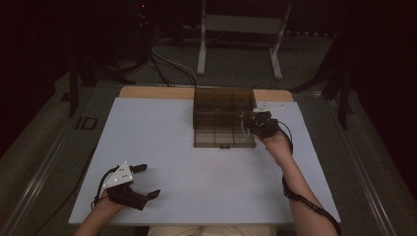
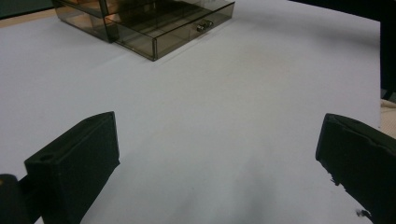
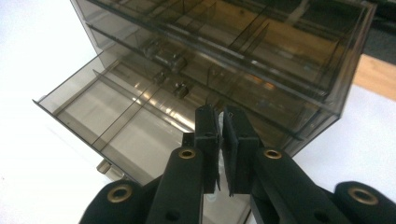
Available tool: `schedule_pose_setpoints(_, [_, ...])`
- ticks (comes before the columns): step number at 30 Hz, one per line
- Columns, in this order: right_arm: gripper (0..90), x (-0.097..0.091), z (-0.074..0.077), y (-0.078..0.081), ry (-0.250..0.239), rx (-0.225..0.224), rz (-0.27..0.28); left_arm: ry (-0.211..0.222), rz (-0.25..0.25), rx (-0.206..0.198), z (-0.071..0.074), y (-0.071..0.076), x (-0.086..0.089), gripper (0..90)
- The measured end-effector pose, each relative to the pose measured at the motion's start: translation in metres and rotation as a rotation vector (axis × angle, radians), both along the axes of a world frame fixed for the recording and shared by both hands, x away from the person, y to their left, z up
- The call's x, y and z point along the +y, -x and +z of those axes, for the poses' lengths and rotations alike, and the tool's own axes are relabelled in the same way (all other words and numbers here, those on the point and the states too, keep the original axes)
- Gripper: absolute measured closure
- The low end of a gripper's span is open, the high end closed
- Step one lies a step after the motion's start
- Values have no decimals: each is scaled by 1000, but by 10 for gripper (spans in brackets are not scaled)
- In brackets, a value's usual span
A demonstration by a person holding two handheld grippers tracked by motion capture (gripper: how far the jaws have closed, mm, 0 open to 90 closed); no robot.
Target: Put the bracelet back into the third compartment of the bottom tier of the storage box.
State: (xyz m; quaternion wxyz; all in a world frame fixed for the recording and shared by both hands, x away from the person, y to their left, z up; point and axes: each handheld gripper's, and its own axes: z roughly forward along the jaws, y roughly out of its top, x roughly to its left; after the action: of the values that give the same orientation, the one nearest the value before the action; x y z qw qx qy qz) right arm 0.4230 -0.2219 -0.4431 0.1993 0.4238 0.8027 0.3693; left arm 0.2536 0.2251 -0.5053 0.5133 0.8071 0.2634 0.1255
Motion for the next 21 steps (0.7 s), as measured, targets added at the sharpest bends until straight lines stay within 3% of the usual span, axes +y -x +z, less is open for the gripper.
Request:
schedule_pose_setpoints(11, [853, 5, -15, 2, -9, 30, 13, -2, -1, 0, 0, 0, 0, 9])
schedule_pose_setpoints(21, [853, -4, -30, 2, -14, 57, -7, -2, -2, 0, 0, 0, 0, 9])
